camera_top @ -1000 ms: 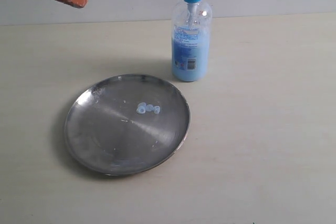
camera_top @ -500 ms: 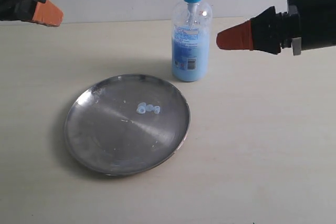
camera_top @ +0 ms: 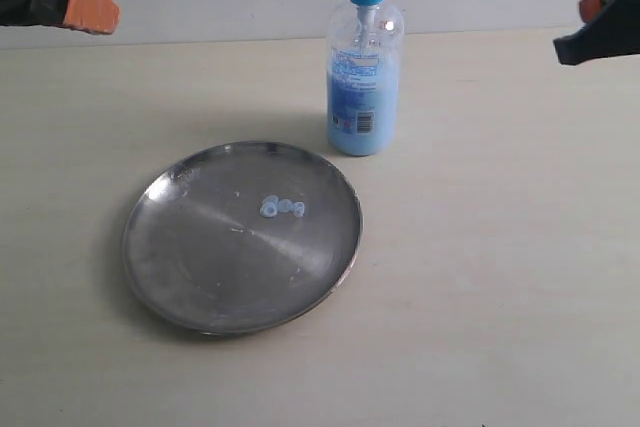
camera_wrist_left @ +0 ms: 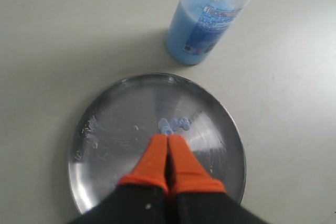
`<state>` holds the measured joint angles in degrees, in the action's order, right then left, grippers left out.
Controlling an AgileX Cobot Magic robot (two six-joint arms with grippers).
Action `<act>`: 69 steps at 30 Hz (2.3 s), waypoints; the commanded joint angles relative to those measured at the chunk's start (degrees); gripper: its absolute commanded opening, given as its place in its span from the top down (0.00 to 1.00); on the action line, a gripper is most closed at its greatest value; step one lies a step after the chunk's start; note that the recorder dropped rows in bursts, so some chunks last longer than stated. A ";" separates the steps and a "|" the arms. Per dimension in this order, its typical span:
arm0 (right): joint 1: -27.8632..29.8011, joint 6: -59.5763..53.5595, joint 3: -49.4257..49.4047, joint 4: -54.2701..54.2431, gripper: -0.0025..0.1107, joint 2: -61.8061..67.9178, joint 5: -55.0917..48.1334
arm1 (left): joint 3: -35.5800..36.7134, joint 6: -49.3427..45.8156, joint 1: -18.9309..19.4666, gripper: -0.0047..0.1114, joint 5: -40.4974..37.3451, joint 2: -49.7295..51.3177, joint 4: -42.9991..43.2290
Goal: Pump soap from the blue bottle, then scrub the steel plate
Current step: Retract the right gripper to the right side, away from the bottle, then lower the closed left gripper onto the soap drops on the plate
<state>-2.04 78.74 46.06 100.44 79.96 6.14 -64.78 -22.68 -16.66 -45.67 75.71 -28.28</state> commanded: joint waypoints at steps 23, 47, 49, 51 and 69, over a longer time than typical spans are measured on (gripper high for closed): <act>0.02 -105.72 1.19 -121.05 0.98 -11.73 -47.94 | 2.16 -5.56 0.15 0.96 2.05 -0.35 -5.16; 0.02 -104.18 -8.36 -124.35 0.98 -53.06 -38.58 | 2.16 -10.03 -0.06 0.96 2.27 12.15 -5.65; 0.02 -104.18 -9.41 -124.35 0.98 -55.32 -38.13 | 2.16 -10.36 -0.33 0.96 2.57 14.35 -6.20; 0.02 -104.19 -10.36 -124.84 0.98 -57.04 -37.77 | 2.16 -11.90 -0.92 0.96 2.70 16.40 -6.20; -8.01 -102.79 -13.75 -124.03 0.98 -65.49 -38.09 | -6.37 -7.66 -11.37 0.96 8.32 34.67 -5.03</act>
<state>-9.70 -25.45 32.79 -24.51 15.06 -32.03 -68.03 -32.04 -26.51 -38.01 107.94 -33.34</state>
